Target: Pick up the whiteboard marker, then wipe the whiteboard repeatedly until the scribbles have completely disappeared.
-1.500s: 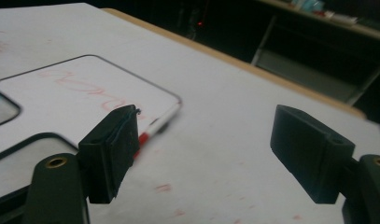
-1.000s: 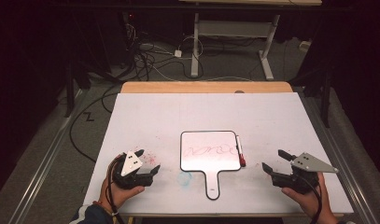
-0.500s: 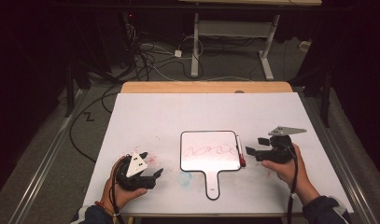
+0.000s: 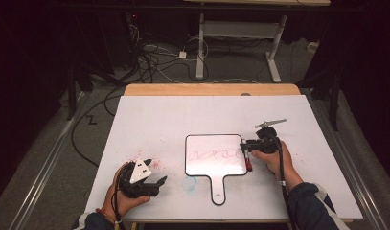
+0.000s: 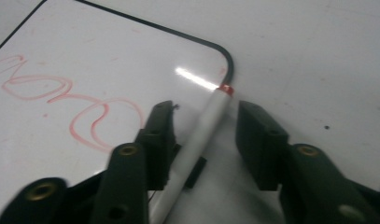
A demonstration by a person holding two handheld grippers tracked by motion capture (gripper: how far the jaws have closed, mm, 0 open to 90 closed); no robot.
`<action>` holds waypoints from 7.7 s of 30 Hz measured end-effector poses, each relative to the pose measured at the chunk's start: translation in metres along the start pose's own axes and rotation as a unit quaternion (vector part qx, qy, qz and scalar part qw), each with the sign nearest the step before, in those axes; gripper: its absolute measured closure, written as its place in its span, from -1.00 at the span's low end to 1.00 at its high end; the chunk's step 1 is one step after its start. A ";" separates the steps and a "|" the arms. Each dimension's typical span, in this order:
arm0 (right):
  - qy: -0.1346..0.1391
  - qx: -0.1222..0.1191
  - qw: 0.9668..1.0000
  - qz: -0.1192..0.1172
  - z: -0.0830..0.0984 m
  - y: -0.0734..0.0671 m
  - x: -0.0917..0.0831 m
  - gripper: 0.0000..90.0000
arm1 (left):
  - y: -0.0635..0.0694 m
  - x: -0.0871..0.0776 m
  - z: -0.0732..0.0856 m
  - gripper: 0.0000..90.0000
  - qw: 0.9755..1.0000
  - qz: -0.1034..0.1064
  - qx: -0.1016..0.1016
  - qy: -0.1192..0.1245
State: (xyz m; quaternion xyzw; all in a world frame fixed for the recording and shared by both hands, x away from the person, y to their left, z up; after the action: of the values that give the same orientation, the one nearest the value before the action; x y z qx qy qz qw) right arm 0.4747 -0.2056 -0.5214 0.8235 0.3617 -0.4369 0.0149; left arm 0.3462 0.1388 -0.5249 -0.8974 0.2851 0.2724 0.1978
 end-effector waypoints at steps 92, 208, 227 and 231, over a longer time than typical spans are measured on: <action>0.194 -0.138 0.971 -0.011 0.058 -0.046 -0.129 -0.03 | 0.144 0.150 -0.192 0.75 0.979 0.168 0.017 0.118; 0.156 -0.213 0.964 0.039 0.058 -0.050 -0.120 -0.32 | 0.119 0.137 -0.200 0.74 0.979 0.165 0.072 0.092; 0.147 -0.212 0.965 0.047 0.063 -0.049 -0.122 -0.31 | 0.123 0.152 -0.192 0.75 0.986 0.142 0.054 0.071; 0.146 -0.212 0.965 0.047 0.063 -0.049 -0.122 -0.31 | 0.112 0.149 -0.186 0.75 0.988 0.133 0.039 0.068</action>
State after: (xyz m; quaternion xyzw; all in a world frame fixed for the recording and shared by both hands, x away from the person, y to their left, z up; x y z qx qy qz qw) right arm 0.3567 -0.2619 -0.4574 0.8726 0.4048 -0.2243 0.1564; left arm 0.4489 -0.1014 -0.4933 -0.8593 0.4253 0.2236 0.1753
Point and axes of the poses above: each handheld gripper's, and its own axes: x roughly forward along the jaws, z roughly out of its underside, y roughly to its right, the point moved 8 cm from there along x, roughly forward along the jaws, and after that the axes turned 7 degrees about -z, right-handed, at the moved point
